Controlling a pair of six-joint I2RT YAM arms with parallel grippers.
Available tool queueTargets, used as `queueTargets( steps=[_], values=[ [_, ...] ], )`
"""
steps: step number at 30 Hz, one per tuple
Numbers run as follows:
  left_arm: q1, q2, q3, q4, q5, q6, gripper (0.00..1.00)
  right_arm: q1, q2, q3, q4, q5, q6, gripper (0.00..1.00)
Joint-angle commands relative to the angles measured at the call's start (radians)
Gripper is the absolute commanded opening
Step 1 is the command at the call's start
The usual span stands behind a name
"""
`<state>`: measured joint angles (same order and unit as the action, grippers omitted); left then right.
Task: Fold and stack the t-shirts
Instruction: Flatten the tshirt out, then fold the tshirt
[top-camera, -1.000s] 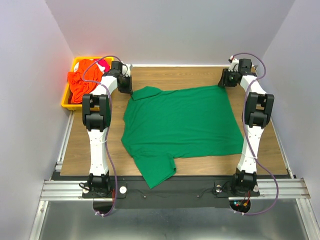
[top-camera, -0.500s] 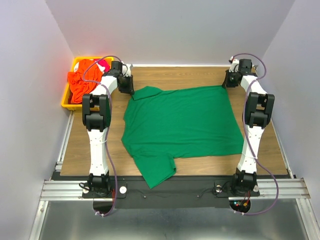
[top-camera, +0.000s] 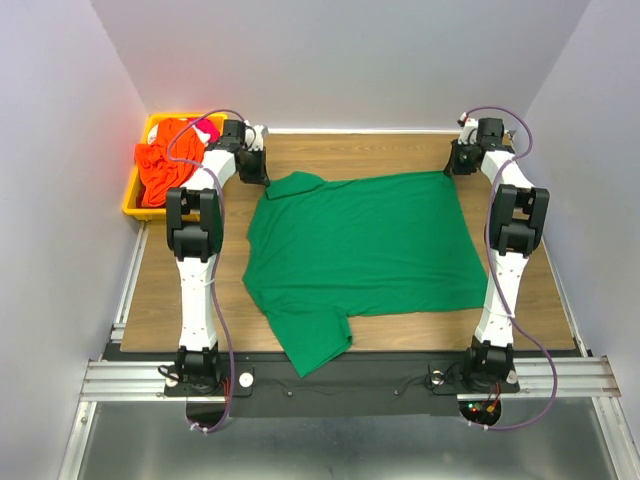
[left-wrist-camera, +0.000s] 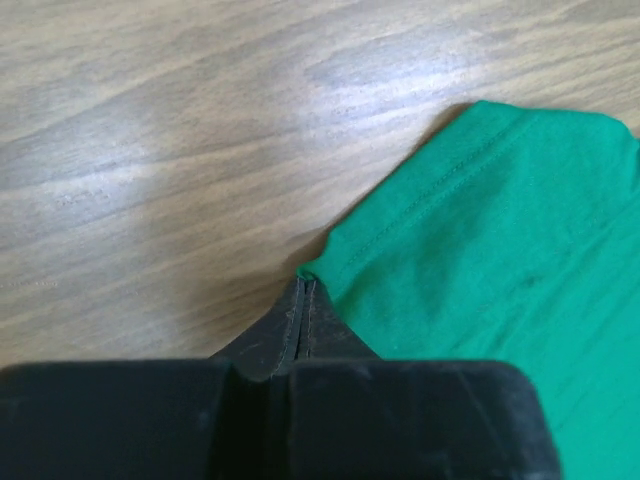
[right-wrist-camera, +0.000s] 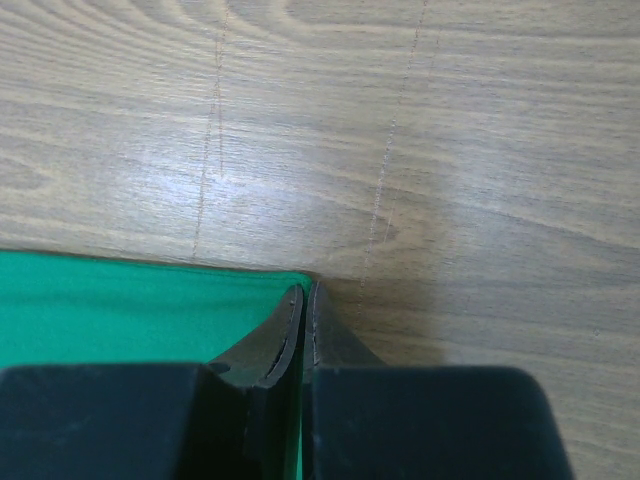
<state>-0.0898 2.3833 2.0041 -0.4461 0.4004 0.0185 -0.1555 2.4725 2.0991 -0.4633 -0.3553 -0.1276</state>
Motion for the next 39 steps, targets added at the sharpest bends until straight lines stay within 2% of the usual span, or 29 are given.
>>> queueTargets(
  steps=[1,9,17,39],
  values=[
    [0.001,-0.015,0.065,0.007,0.002,0.006,0.0,0.005,-0.012,0.033,-0.034,0.006,-0.003,0.01],
    [0.001,-0.121,0.122,0.04,0.014,0.052,0.0,0.004,-0.07,0.091,-0.034,0.007,-0.004,0.01],
    [0.001,-0.19,0.065,0.05,0.068,0.089,0.0,0.001,-0.109,0.11,-0.034,-0.002,0.002,0.0],
    [-0.002,-0.527,-0.287,0.05,0.155,0.17,0.0,-0.038,-0.268,-0.07,-0.034,-0.088,-0.087,0.01]
  ],
)
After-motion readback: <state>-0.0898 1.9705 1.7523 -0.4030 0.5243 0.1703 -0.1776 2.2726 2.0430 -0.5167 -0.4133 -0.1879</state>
